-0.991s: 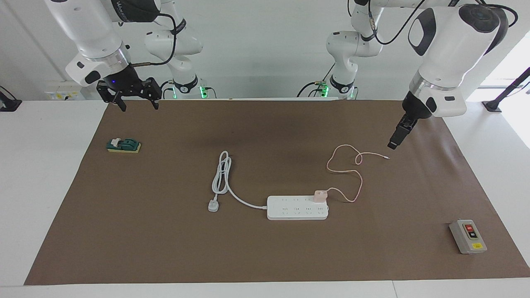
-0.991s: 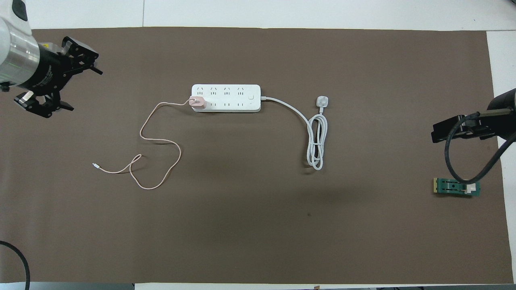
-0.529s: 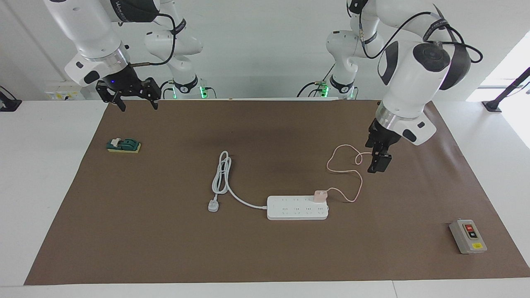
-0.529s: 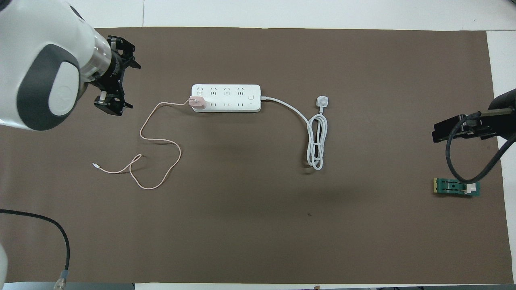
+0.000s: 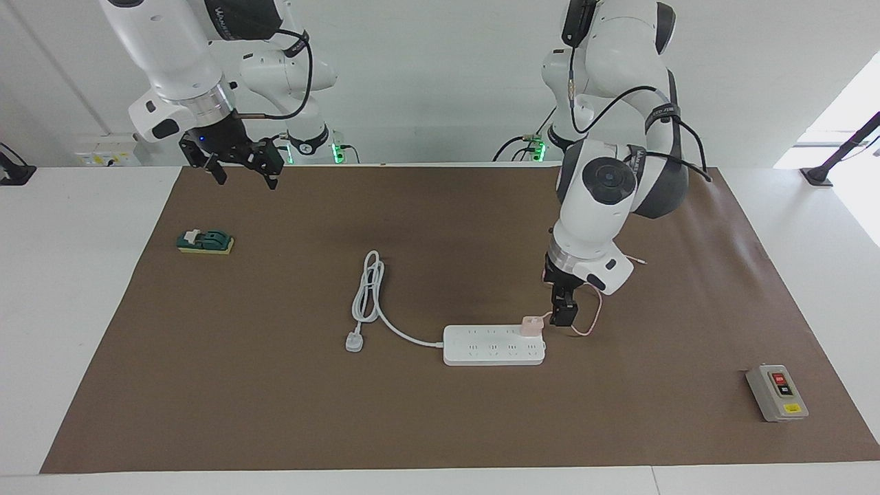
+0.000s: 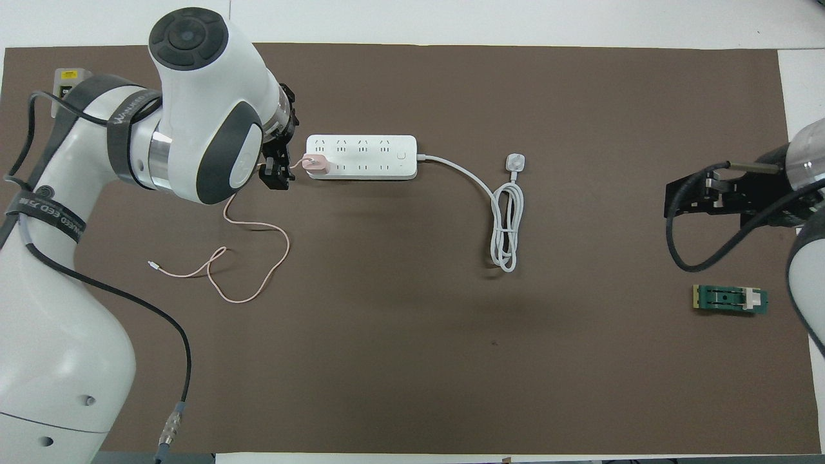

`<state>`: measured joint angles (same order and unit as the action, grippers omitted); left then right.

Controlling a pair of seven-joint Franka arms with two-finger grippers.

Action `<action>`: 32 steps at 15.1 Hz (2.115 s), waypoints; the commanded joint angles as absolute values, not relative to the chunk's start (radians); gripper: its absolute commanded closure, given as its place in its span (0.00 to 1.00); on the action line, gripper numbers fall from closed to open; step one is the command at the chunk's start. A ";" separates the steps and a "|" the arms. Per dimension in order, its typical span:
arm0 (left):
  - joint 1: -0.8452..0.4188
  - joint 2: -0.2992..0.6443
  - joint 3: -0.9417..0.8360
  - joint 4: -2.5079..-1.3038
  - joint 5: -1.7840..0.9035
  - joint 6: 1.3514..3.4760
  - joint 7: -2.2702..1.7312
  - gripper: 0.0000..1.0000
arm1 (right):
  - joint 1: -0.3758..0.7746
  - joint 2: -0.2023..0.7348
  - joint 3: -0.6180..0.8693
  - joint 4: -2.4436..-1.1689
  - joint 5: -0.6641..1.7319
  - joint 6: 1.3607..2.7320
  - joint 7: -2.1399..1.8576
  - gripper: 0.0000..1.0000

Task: Unplug charger and place it aside
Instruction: 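Reach the left gripper to the pink charger plugged into the power strip, then grasp the pink charger with the left gripper while the right gripper reaches the strip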

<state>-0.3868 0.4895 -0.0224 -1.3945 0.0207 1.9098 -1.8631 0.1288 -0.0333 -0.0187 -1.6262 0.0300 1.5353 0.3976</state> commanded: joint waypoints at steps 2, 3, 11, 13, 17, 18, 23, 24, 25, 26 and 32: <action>-0.408 0.537 -0.009 -1.381 0.064 1.968 -1.928 0.00 | 0.179 -0.028 -0.015 -1.658 0.144 1.584 0.852 0.00; -0.410 0.544 -0.009 -1.381 0.064 1.970 -1.931 0.00 | 0.178 -0.006 -0.015 -1.657 0.199 1.588 0.946 0.00; -0.413 0.583 -0.008 -1.407 0.071 2.059 -1.931 0.00 | 0.339 0.239 -0.017 -1.606 0.477 1.811 1.479 0.00; -0.411 0.581 -0.008 -1.423 0.071 2.072 -1.928 0.00 | 0.365 0.312 -0.015 -1.585 0.511 1.880 1.564 0.00; -0.413 0.581 -0.006 -1.457 0.071 2.089 -1.928 0.05 | 0.368 0.507 -0.017 -1.399 0.581 1.894 1.633 0.00; -0.414 0.580 -0.006 -1.463 0.071 2.089 -1.928 0.06 | 0.368 0.549 -0.017 -1.355 0.581 1.894 1.660 0.00; -0.422 0.578 -0.006 -1.476 0.071 2.080 -1.934 0.17 | 0.400 0.682 -0.018 -1.252 0.571 1.992 1.675 0.00; -0.426 0.578 -0.006 -1.476 0.071 2.077 -1.943 0.20 | 0.402 0.701 -0.020 -1.249 0.572 2.012 1.675 0.00; -0.426 0.577 -0.006 -1.474 0.071 2.074 -1.951 0.22 | 0.405 0.731 -0.018 -1.217 0.572 2.026 1.675 0.00; -0.428 0.575 -0.005 -1.474 0.071 2.069 -1.959 0.24 | 0.406 0.773 -0.018 -1.171 0.572 2.026 1.675 0.00; -0.442 0.575 -0.003 -1.474 0.071 2.046 -1.963 0.51 | 0.420 0.897 -0.020 -1.085 0.552 2.134 1.632 0.00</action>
<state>-0.4199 0.5878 -0.0208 -1.4592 0.0565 2.0631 -1.9416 0.4117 0.8517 -0.0193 -1.1456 0.5635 2.1131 1.6431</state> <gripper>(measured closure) 0.352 0.000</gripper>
